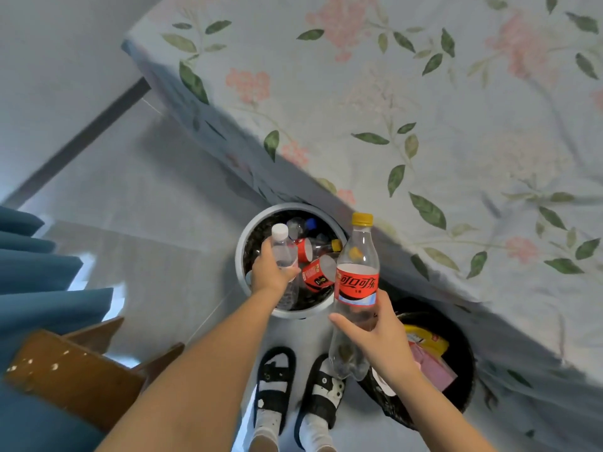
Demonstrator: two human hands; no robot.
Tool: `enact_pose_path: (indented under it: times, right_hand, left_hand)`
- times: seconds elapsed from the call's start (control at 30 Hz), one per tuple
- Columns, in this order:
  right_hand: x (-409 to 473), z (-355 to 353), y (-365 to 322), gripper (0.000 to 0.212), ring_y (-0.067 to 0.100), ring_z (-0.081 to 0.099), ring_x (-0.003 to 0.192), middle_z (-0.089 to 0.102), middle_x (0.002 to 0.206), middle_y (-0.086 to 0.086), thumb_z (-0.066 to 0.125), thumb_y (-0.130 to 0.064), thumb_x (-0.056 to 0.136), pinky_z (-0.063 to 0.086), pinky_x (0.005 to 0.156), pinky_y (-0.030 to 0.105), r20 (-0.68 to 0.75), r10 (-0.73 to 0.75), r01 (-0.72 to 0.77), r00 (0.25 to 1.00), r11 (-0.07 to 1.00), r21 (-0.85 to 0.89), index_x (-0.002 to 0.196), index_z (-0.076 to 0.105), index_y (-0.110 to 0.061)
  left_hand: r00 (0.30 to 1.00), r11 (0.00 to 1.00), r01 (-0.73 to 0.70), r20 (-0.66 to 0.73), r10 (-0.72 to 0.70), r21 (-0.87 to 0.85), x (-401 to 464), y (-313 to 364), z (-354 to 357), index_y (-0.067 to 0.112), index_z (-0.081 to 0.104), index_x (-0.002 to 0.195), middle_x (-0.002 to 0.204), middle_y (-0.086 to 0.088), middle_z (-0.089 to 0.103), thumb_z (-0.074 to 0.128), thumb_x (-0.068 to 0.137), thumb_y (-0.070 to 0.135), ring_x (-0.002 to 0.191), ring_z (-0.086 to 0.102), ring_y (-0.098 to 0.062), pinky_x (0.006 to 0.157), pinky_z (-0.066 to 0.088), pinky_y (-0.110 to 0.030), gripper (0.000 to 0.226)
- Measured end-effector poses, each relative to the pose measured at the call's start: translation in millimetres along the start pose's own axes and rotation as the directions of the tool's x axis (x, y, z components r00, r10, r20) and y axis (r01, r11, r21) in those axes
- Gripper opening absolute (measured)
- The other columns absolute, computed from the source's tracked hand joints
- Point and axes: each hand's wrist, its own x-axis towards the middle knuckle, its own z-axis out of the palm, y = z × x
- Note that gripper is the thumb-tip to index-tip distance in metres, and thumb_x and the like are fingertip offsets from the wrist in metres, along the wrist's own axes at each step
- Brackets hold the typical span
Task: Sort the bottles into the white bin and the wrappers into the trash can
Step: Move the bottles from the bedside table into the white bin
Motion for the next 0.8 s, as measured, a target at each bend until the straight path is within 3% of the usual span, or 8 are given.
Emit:
enact_pose_path:
  times: [0.23, 0.43, 0.6, 0.7, 0.8]
  right_hand:
    - [4, 8, 8, 0.067, 0.007, 0.064, 0.094, 0.064, 0.108, -0.013, 0.081, -0.042, 0.066, 0.055, 0.083, 0.031, 0.035, 0.000, 0.002, 0.999, 0.999, -0.037, 0.122, 0.047, -0.028]
    - [27, 21, 4, 0.062, 0.011, 0.063, 0.093, 0.065, 0.103, -0.007, 0.083, -0.045, 0.063, 0.053, 0.082, 0.032, -0.035, -0.019, 0.016, 0.999, 0.998, -0.067, 0.113, 0.051, -0.028]
    - [55, 44, -14, 0.056, 0.001, 0.057, 0.085, 0.061, 0.098, -0.008, 0.082, -0.037, 0.068, 0.043, 0.075, 0.018, -0.129, -0.016, 0.014, 0.991, 1.000, -0.021, 0.112, 0.049, -0.026]
    - [78, 68, -12, 0.065, 0.013, 0.059, 0.099, 0.062, 0.111, -0.002, 0.082, -0.037, 0.069, 0.044, 0.086, 0.025, -0.120, 0.043, -0.044, 0.992, 0.999, -0.004, 0.122, 0.048, -0.021]
    - [98, 91, -5, 0.064, 0.024, 0.058, 0.108, 0.061, 0.117, 0.005, 0.079, -0.034, 0.071, 0.042, 0.086, 0.029, -0.076, 0.092, -0.102, 0.993, 0.987, -0.128, 0.123, 0.047, -0.014]
  left_hand:
    - [0.996, 1.000, 0.014, 0.091, -0.016, 0.015, -9, -6, -12, 0.019, 0.024, 0.149, 0.147, -0.010, 0.041, 0.084, 0.067, 0.029, 0.135, 0.039, -0.027, 0.111, 0.034, -0.041, 0.102]
    - [0.999, 0.997, 0.040, -0.008, -0.041, -0.068, -41, -39, -48, 0.016, 0.045, 0.136, 0.129, -0.010, 0.057, 0.081, 0.073, 0.023, 0.114, 0.057, -0.024, 0.098, 0.047, -0.038, 0.073]
    - [0.998, 0.995, 0.069, -0.010, -0.070, -0.068, -55, -65, -66, 0.017, 0.052, 0.129, 0.122, -0.007, 0.058, 0.074, 0.080, 0.023, 0.107, 0.059, -0.023, 0.087, 0.046, -0.029, 0.055]
    - [0.995, 0.990, 0.082, -0.041, -0.087, -0.111, -55, -73, -70, 0.017, 0.053, 0.127, 0.121, -0.006, 0.058, 0.071, 0.082, 0.021, 0.105, 0.059, -0.021, 0.084, 0.043, -0.025, 0.048]
    - [0.995, 0.988, 0.080, -0.044, -0.087, -0.133, -53, -82, -72, 0.015, 0.054, 0.127, 0.121, -0.008, 0.058, 0.067, 0.084, 0.011, 0.103, 0.058, -0.020, 0.084, 0.043, -0.024, 0.045]
